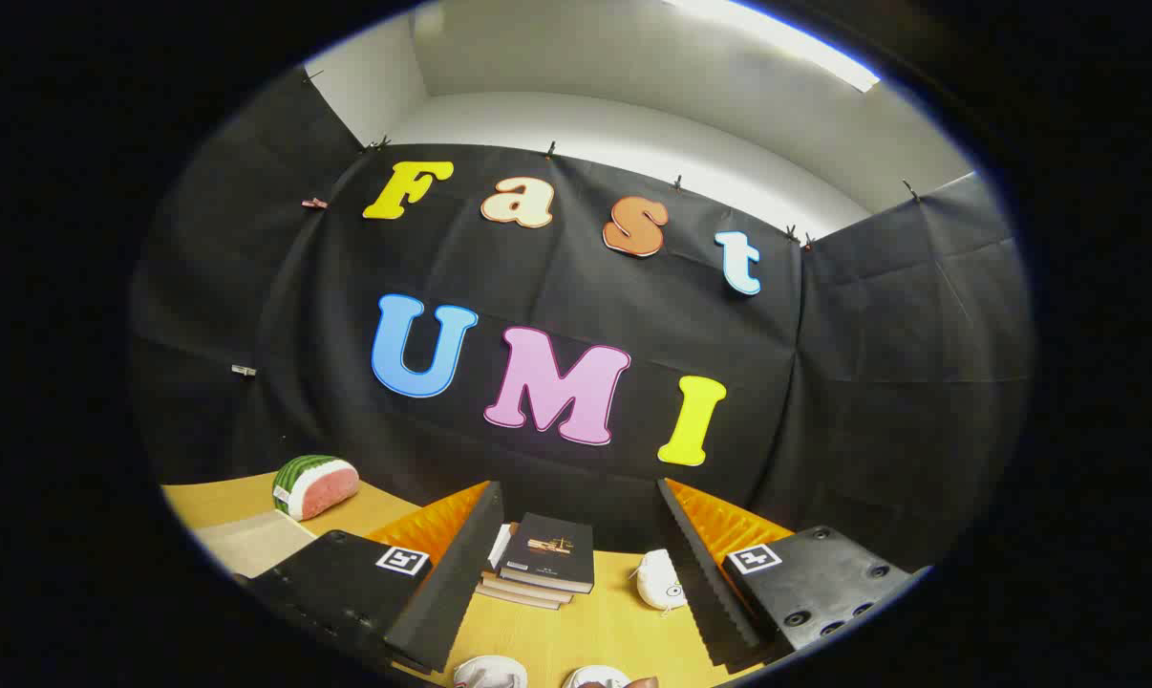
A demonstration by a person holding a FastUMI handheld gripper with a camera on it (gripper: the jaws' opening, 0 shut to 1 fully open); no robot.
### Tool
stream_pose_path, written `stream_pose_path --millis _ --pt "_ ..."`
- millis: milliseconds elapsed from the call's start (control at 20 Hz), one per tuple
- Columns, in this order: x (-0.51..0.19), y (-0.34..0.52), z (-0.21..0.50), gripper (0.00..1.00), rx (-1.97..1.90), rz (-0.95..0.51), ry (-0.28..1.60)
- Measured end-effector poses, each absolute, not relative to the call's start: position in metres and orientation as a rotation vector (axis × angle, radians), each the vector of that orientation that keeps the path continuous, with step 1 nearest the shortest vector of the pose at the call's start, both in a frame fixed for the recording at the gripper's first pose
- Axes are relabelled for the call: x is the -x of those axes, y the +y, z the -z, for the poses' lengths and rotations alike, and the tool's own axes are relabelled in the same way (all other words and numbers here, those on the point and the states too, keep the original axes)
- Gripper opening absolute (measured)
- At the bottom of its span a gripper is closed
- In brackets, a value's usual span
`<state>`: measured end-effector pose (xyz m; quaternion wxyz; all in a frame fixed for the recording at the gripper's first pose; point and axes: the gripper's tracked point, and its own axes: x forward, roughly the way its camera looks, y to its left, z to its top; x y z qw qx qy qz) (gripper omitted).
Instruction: Open the storage box then place both shoes into the box .Put the left shoe in first, then the right shoe, with the right side of both shoes facing outward in a uniform manner.
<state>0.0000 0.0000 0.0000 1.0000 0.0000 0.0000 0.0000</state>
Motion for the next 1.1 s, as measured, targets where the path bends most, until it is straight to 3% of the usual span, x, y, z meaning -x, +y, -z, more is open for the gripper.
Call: stream_pose_path --millis 500,800,950,1100 --pt "-0.001 0.01 -0.008 0.97 -0.045 -0.024 -0.024" --pt "-0.005 -0.005 -0.003 0.97 -0.068 0.041 -0.024" --pt "-0.007 0.002 0.007 0.97 -0.07 0.004 0.018" --pt "-0.003 0.031 0.037 0.97 -0.026 -0.135 0.124"
